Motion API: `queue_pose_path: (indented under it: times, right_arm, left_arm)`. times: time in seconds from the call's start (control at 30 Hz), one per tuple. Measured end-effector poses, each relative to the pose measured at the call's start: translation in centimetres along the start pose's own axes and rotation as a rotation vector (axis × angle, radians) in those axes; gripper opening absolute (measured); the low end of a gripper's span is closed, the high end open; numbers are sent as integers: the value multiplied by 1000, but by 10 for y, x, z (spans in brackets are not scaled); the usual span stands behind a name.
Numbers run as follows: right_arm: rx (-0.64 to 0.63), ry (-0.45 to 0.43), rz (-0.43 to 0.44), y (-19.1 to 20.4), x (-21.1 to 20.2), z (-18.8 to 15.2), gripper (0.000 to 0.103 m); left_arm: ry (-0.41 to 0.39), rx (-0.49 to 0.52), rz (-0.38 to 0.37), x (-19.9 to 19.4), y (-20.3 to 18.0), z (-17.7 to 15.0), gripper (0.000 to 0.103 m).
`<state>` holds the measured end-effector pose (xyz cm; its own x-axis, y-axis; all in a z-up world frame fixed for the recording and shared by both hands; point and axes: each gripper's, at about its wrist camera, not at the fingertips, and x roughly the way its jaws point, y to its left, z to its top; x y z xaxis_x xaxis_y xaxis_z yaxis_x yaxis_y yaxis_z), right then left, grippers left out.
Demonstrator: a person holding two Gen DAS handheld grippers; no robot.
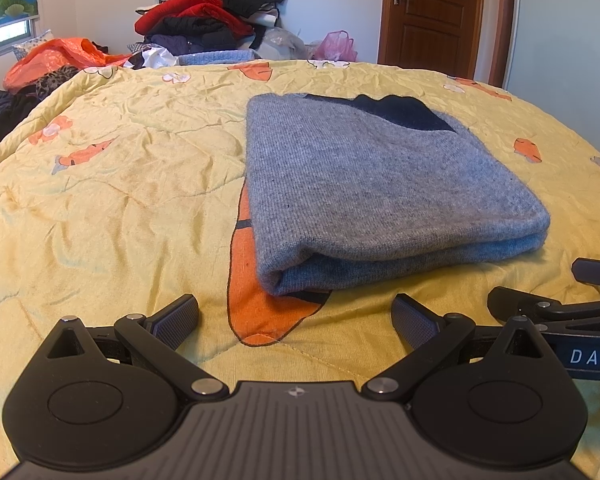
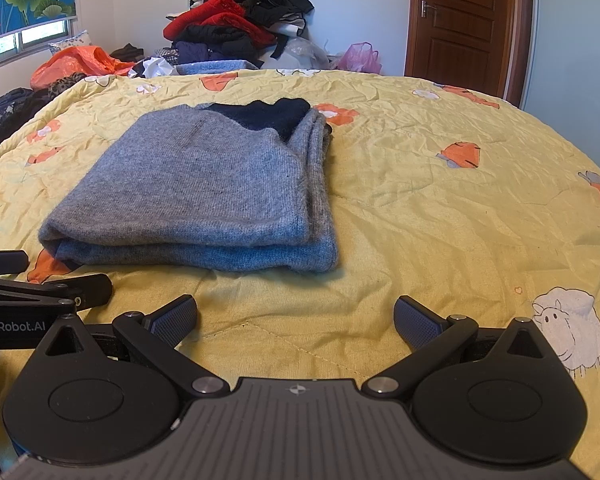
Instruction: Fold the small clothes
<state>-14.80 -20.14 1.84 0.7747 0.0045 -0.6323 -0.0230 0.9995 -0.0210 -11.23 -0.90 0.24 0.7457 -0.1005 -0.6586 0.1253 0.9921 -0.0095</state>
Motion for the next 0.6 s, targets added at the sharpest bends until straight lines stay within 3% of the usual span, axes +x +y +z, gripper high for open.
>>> queue_pose_path:
  times: [0.27, 0.6]
  right_arm:
    - [1, 0, 0, 0, 0, 0, 103]
    - [1, -2, 2, 1, -1, 0, 103]
  left_arm:
    - [-6, -26, 48, 3, -3, 3, 103]
    - [11, -20, 30, 1, -2, 3, 103]
